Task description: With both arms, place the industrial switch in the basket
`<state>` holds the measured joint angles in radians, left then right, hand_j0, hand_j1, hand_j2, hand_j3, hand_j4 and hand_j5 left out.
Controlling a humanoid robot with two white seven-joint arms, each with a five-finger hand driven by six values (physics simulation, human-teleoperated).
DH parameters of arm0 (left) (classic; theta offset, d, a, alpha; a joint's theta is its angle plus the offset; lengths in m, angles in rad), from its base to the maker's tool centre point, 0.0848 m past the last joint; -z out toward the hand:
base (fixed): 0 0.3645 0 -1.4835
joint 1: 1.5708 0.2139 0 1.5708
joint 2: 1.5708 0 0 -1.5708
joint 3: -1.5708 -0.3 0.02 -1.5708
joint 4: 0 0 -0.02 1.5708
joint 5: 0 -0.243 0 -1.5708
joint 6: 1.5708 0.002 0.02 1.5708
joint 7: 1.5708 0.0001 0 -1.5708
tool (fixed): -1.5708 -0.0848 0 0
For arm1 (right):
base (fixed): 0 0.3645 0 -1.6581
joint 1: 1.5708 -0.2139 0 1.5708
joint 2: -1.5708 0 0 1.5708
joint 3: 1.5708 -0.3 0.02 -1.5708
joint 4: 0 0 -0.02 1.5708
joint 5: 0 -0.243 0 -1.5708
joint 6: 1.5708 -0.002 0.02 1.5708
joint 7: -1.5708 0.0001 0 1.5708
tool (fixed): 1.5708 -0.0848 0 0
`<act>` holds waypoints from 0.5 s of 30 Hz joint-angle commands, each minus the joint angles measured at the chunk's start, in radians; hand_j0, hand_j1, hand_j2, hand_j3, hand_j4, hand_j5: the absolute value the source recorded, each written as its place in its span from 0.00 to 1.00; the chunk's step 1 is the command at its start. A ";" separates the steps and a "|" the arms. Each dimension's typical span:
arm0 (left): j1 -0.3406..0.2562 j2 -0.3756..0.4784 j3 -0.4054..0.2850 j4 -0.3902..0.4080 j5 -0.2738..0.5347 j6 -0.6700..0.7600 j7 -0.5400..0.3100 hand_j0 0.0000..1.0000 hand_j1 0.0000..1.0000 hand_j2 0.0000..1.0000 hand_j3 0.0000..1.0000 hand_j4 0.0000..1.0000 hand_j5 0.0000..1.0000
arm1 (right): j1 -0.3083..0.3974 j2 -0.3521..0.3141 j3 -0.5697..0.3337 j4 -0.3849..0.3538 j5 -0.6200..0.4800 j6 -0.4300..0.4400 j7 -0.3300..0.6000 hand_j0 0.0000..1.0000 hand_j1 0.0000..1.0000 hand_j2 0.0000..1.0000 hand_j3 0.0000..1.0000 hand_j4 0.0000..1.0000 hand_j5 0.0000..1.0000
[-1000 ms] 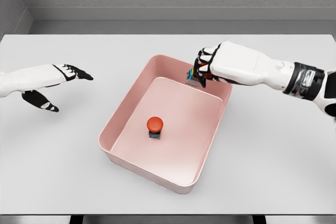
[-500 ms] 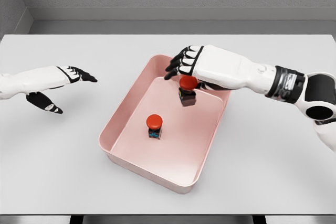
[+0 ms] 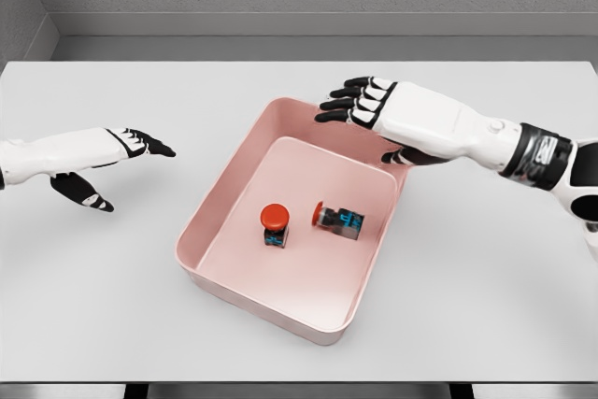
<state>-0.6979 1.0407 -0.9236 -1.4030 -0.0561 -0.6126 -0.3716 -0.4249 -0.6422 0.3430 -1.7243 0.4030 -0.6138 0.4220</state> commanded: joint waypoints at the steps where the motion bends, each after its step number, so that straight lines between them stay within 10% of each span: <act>1: 0.000 0.001 0.000 -0.001 0.007 0.002 0.000 1.00 1.00 1.00 1.00 1.00 1.00 | 0.003 -0.037 -0.110 0.035 -0.044 0.003 -0.002 1.00 1.00 1.00 1.00 1.00 1.00; 8: 0.001 0.001 -0.001 -0.001 0.007 0.002 0.000 1.00 1.00 1.00 1.00 1.00 1.00 | 0.089 -0.093 -0.197 0.261 -0.148 0.003 0.001 1.00 1.00 1.00 1.00 1.00 1.00; 15: 0.006 0.001 -0.004 -0.001 0.007 0.002 0.000 1.00 1.00 1.00 1.00 1.00 1.00 | 0.181 -0.097 -0.223 0.262 -0.148 0.003 0.001 1.00 1.00 1.00 1.00 1.00 1.00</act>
<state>-0.6918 1.0408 -0.9282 -1.4035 -0.0559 -0.6126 -0.3716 -0.2439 -0.7360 0.1258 -1.4670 0.2649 -0.6132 0.4238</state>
